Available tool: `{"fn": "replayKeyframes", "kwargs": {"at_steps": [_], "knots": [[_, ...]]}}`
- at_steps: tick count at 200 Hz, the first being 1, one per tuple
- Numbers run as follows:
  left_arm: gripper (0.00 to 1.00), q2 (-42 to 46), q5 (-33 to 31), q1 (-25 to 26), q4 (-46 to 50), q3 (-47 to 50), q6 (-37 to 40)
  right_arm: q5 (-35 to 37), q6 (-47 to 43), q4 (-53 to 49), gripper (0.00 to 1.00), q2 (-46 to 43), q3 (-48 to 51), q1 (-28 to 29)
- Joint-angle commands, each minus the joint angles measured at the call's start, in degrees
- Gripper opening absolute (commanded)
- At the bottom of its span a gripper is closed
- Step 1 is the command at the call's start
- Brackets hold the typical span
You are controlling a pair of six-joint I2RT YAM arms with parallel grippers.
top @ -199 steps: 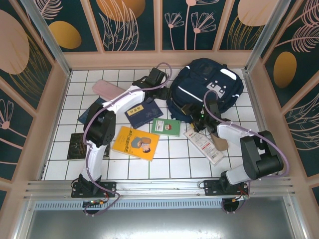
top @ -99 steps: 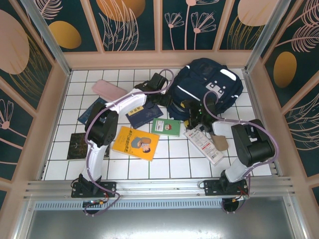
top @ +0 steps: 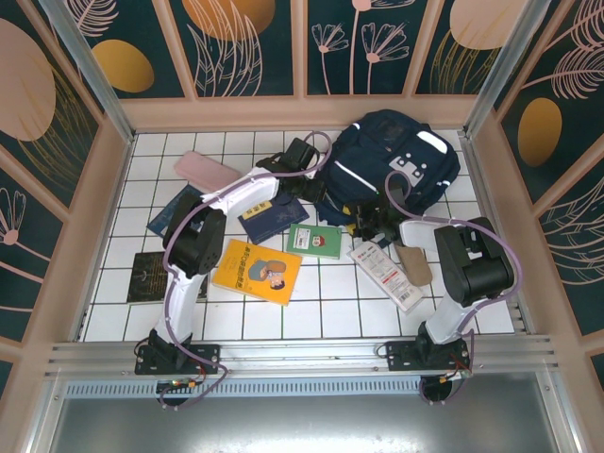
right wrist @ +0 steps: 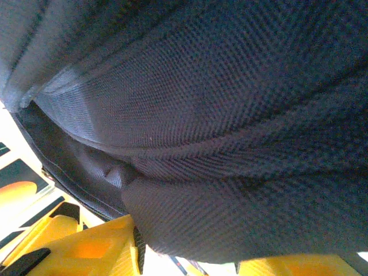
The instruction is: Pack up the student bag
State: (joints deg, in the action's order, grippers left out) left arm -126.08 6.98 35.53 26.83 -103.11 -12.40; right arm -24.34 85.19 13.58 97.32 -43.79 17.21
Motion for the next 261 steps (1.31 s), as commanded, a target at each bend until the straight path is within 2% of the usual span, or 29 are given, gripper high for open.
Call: {"fn": "replayKeyframes", "kwargs": {"at_steps": [1, 53, 74, 85, 103, 120, 149, 209, 236, 261], "knots": [[0.40, -2.4, -1.0, 0.1, 2.3, -2.7, 2.2, 2.9, -1.7, -2.7, 0.45, 2.4, -0.7, -1.9], [0.38, -6.6, -3.2, 0.1, 4.5, -6.8, 4.4, 2.5, -1.9, -2.5, 0.45, 2.5, -1.0, -1.8], [0.34, -6.8, -3.7, 0.1, 3.7, -6.9, 4.6, 2.4, -2.0, -2.4, 0.45, 2.7, -1.0, -1.6], [0.25, -7.1, -3.9, 0.1, 3.4, -7.2, 4.9, 2.2, -2.0, -2.2, 0.45, 2.9, -1.0, -1.4], [0.00, -7.8, -4.5, 0.1, 4.1, -7.9, 5.1, 2.1, -2.4, -2.3, 0.41, 2.8, -1.1, -1.5], [0.00, -7.3, -5.9, 0.1, 4.5, -7.4, 5.2, 2.7, -3.5, -3.4, 0.31, 2.5, -1.6, -1.6], [0.00, -5.1, -9.5, 0.1, 4.3, -5.4, 5.5, 4.2, -5.9, -6.7, 0.00, 1.4, -2.1, -2.2], [0.00, -5.5, -18.1, -1.7, 5.7, -8.2, 7.1, 5.9, -12.9, -12.0, 0.00, -3.7, 1.9, -6.4], [0.00, -8.4, -20.4, -3.1, 7.5, -13.3, 6.9, 6.1, -15.6, -13.7, 0.00, -6.7, 4.6, -9.2], [0.00, -11.8, -20.2, -4.1, 8.8, -19.6, 6.7, 6.5, -18.5, -15.9, 0.00, -8.5, 5.4, -11.2]]}}
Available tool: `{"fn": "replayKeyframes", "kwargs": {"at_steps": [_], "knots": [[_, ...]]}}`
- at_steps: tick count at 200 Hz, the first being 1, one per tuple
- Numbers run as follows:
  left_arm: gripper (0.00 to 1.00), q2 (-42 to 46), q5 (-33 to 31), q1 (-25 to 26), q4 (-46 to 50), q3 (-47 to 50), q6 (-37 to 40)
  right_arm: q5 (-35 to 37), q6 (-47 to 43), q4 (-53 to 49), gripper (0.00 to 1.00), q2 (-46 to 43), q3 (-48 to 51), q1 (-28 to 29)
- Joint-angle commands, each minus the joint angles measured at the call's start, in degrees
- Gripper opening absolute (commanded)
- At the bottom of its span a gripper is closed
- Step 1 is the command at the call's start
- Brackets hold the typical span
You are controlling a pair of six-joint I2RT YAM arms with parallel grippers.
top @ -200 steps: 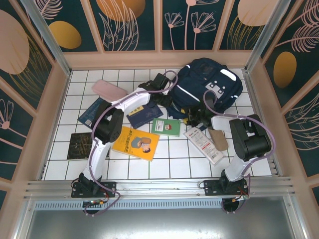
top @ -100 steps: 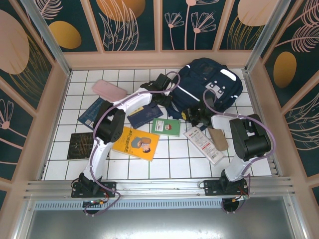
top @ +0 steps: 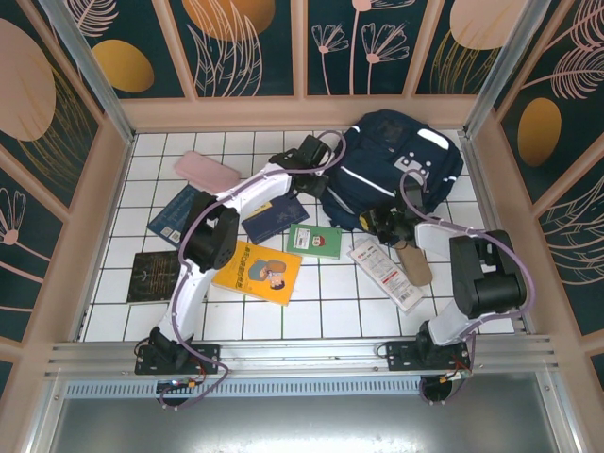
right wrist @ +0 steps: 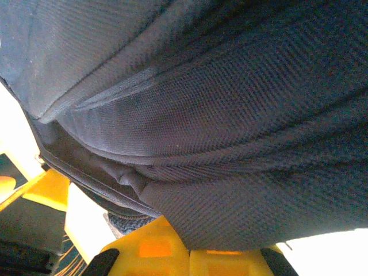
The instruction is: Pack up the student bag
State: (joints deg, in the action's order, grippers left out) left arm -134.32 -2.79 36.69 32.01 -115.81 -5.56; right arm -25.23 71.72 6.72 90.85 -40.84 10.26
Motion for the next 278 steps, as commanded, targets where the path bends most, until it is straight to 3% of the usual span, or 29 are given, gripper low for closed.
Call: {"fn": "replayKeyframes", "kwargs": {"at_steps": [1, 52, 113, 185, 218, 236, 258, 278], "knots": [[0.00, -3.8, -10.3, -5.3, 3.6, -7.1, -0.1, 7.4, -5.2, -9.0, 0.00, -2.1, 2.4, -4.3], [0.00, -9.7, -10.5, -6.1, -2.3, -14.7, -2.2, 9.7, -10.7, -14.7, 0.00, -6.6, 0.6, -6.6], [0.00, -13.5, -8.6, -6.6, -20.1, -15.7, -15.5, 9.6, -13.8, -18.9, 0.00, -11.8, 2.4, -6.7], [0.00, -18.4, -10.9, -8.6, -25.4, -20.2, -27.1, 8.1, -17.4, -21.5, 0.00, -18.0, 5.5, -6.7], [0.00, -18.3, -8.2, -9.1, -25.6, -20.2, -26.6, 5.6, -18.1, -19.4, 0.00, -17.2, 5.2, -5.9], [0.23, -16.4, -4.3, -9.2, -25.4, -18.8, -24.5, 4.0, -18.0, -16.4, 0.00, -15.2, 4.1, -4.7], [0.34, -11.0, -1.8, -9.2, -25.3, -13.1, -22.9, 2.3, -18.3, -13.4, 0.00, -11.9, 1.0, -2.1], [0.46, -4.4, -0.8, -9.2, -25.7, -5.4, -22.1, 2.6, -20.6, -13.3, 0.07, -8.3, -3.7, 0.4]]}}
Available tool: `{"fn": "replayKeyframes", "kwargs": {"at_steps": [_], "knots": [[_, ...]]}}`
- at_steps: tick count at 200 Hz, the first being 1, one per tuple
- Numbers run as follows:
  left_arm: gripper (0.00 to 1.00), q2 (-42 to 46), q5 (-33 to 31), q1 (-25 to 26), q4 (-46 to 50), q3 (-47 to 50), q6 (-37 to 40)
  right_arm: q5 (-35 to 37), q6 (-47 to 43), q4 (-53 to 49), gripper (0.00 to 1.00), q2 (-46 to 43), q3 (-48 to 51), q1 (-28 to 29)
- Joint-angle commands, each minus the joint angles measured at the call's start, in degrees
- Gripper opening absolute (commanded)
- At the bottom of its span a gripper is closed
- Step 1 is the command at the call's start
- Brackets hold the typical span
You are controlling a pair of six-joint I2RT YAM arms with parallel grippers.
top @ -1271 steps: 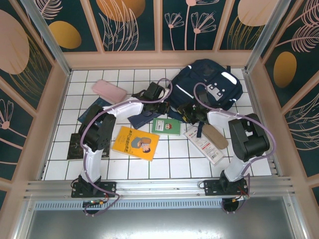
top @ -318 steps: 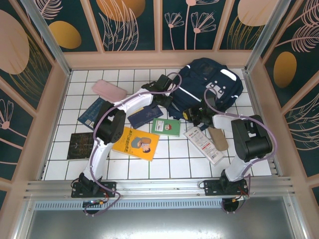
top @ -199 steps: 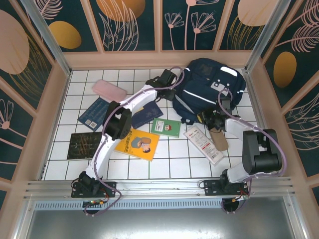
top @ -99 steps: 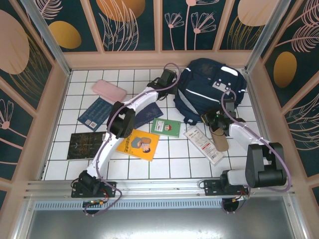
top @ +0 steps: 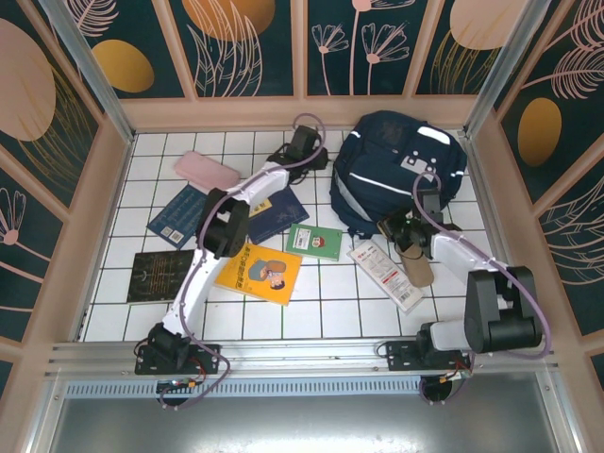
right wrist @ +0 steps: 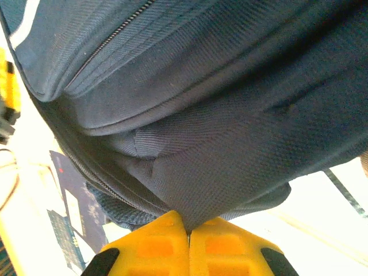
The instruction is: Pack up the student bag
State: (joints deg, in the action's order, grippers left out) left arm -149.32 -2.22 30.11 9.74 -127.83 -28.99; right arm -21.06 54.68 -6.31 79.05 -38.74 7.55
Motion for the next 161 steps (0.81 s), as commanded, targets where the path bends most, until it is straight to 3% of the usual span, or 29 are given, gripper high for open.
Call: {"fn": "replayKeyframes", "kwargs": {"at_steps": [1, 18, 42, 72, 120, 161], "knots": [[0.46, 10.8, -1.4, -2.6, -3.4, 7.0, 1.4, -1.4, -3.9, -0.4, 0.08, 3.8, -6.3, 3.4], [0.50, 16.7, -0.5, -2.6, -3.9, 13.6, 2.0, 0.4, -6.6, -2.7, 0.16, 6.6, -10.5, 4.8], [0.54, 23.4, 2.7, -2.6, -3.1, 21.7, 2.1, 0.6, -10.4, -5.9, 0.39, 9.0, -15.6, 6.1], [0.57, 31.5, 5.0, -2.6, -3.0, 32.9, 0.0, -1.1, -18.5, -9.8, 0.53, 9.7, -21.1, 7.9], [0.59, 40.4, 8.2, -2.6, -5.7, 47.6, -4.8, 9.0, -36.2, -20.3, 0.49, 14.5, -31.2, 8.5], [0.59, 43.6, 9.2, -2.5, -8.1, 54.8, -9.1, 15.8, -38.3, -20.5, 0.47, 20.0, -33.4, 8.5]]}}
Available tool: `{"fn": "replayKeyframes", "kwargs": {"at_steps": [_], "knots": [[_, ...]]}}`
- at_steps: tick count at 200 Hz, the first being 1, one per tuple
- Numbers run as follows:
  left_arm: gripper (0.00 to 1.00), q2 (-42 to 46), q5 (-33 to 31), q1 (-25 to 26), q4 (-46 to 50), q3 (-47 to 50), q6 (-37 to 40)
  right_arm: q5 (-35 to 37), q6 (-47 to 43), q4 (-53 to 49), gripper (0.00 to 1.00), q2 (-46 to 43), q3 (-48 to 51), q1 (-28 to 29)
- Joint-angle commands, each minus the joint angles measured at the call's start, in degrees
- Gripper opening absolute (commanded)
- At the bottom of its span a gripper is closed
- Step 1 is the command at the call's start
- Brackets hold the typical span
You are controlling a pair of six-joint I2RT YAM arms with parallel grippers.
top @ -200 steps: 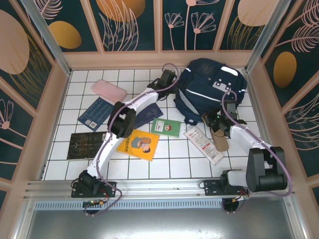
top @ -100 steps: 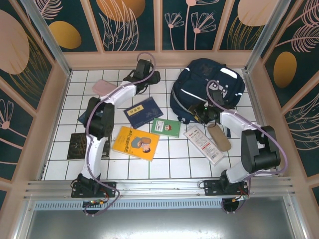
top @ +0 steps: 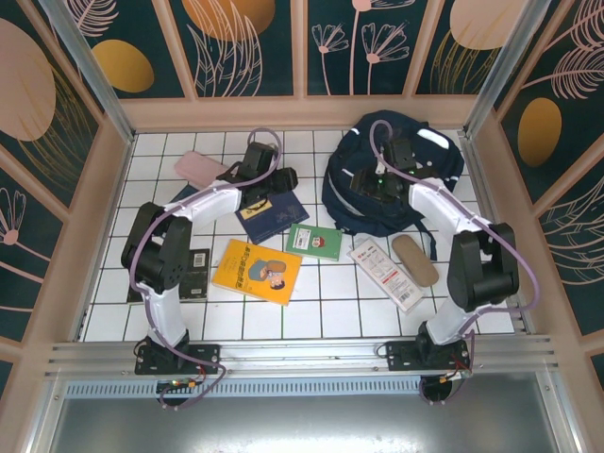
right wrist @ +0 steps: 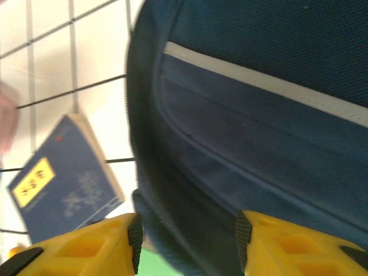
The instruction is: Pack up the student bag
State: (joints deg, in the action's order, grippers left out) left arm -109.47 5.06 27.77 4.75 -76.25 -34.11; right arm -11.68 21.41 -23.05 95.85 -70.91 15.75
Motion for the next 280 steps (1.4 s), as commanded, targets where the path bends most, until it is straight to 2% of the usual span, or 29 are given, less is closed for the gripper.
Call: {"fn": "replayKeyframes", "kwargs": {"at_steps": [1, 29, 68, 100, 127, 151, 177, 213, 245, 280], "knots": [[0.59, 3.7, 2.0, -0.1, -3.2, 3.4, -4.1, 6.8, -5.0, -3.8, 0.47, 3.4, -1.2, 0.3], [0.58, 4.5, -0.7, -0.2, -0.8, 5.3, -5.1, 9.7, -4.3, -4.8, 0.43, 5.3, 1.0, 0.5], [0.60, 6.0, -6.4, -0.3, 3.5, 6.4, -2.7, 4.4, -1.6, -1.7, 0.40, 8.0, 5.1, 3.8], [0.70, 7.6, -12.5, -0.4, 8.1, 6.6, 0.1, 2.4, 0.4, -0.6, 0.40, 14.6, -0.6, 8.2], [0.70, 9.0, -13.1, -1.2, 9.2, 7.8, 1.7, 3.4, 2.1, -1.1, 0.42, 18.9, -7.0, 9.2], [0.68, 8.7, -12.5, -2.9, 9.6, 8.0, 3.9, 5.9, 3.0, -2.0, 0.46, 18.7, -10.2, 9.4], [0.66, 6.4, -11.6, -6.1, 9.5, 6.6, 6.6, 9.2, 3.7, -2.2, 0.51, 14.4, -10.5, 10.7], [0.63, 2.2, -9.5, -12.2, 9.4, 4.1, 9.3, 7.0, 6.9, 0.5, 0.52, 9.7, -9.2, 15.2], [0.62, -0.8, -5.3, -16.3, 8.5, 3.7, 9.7, 4.8, 11.1, 3.9, 0.52, 11.4, -9.4, 22.4], [0.59, -2.3, 0.1, -16.9, 7.9, 4.5, 9.3, 2.6, 19.8, 9.3, 0.55, 16.5, -8.9, 25.4]]}}
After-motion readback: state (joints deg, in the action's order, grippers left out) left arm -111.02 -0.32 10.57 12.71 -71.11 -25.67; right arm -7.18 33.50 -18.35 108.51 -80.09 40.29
